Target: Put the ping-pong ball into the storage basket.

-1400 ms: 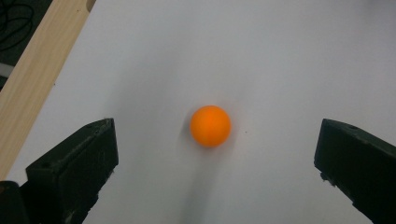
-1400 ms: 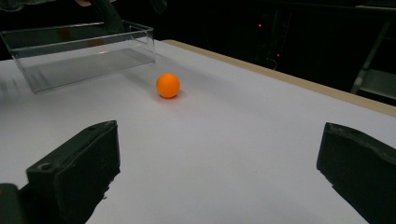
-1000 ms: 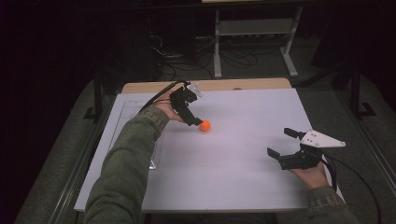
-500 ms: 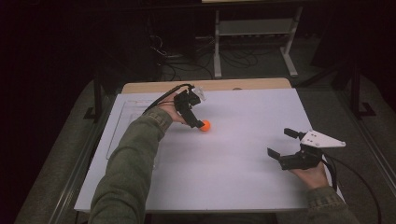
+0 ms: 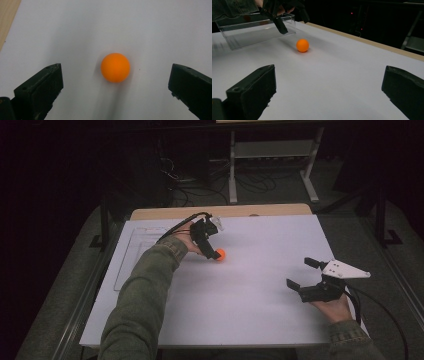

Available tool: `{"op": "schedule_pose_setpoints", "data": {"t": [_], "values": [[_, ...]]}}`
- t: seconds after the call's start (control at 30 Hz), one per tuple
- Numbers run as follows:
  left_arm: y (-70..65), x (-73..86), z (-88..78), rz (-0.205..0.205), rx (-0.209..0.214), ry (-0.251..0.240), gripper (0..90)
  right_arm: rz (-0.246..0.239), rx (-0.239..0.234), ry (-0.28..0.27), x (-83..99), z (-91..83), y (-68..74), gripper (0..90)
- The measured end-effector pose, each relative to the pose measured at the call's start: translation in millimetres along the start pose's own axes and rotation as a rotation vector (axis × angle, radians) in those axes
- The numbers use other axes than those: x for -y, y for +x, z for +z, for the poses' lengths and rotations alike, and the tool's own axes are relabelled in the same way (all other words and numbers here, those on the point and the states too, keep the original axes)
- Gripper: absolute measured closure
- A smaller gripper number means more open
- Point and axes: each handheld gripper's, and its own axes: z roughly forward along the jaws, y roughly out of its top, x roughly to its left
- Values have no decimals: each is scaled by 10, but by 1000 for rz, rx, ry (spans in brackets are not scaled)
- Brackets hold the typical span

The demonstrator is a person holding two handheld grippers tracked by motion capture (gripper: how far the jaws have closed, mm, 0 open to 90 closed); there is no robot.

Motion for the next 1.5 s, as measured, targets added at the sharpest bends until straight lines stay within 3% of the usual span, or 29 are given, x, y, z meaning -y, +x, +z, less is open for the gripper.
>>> {"op": "schedule_pose_setpoints", "data": {"t": [0.77, 1.5], "values": [[-1, -7, 224, 10, 30, 23, 0, -1, -4, 1, 3, -2, 1, 0], [26, 30, 326, -5, 28, 34, 0, -1, -5, 3, 6, 0, 0, 0]]}}
